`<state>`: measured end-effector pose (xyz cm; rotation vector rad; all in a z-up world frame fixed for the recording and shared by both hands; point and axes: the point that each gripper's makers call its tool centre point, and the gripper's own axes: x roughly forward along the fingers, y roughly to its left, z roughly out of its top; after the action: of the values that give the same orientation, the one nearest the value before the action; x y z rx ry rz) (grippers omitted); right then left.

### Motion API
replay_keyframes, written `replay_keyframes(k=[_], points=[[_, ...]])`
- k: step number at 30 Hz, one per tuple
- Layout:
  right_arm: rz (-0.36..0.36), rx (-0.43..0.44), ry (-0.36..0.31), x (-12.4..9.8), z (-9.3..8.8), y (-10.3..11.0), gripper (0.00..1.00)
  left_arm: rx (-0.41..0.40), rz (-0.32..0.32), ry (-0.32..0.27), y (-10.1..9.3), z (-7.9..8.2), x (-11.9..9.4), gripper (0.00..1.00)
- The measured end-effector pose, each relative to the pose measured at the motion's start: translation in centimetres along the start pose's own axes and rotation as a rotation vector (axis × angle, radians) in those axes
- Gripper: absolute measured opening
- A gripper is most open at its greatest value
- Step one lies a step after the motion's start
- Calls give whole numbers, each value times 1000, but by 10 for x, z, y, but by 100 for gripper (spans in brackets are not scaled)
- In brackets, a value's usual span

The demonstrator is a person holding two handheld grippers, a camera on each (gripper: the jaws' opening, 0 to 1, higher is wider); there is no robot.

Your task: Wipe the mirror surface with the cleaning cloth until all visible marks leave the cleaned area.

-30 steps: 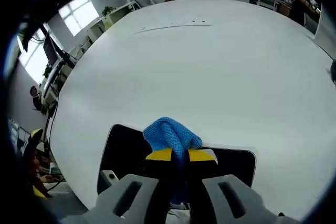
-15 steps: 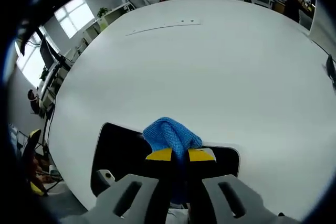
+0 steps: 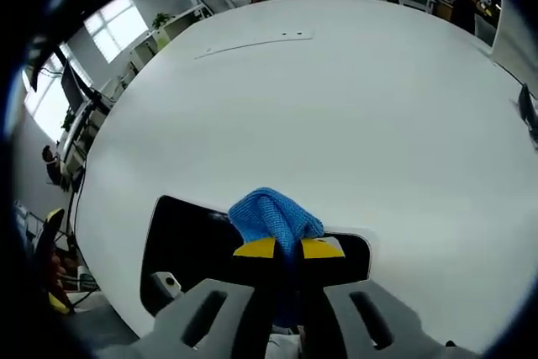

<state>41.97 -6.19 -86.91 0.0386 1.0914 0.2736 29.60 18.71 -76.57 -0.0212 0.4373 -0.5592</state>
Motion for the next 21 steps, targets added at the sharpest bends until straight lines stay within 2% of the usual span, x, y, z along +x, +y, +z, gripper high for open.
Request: replay_keyframes(k=[7,21], points=[[-5,5,-17,-1,-2,1,3,7,-1,3,1,0,-1,99],[-17,-12,-49,-12,-22,10,3,21,-15,8,-4,0,1,99]])
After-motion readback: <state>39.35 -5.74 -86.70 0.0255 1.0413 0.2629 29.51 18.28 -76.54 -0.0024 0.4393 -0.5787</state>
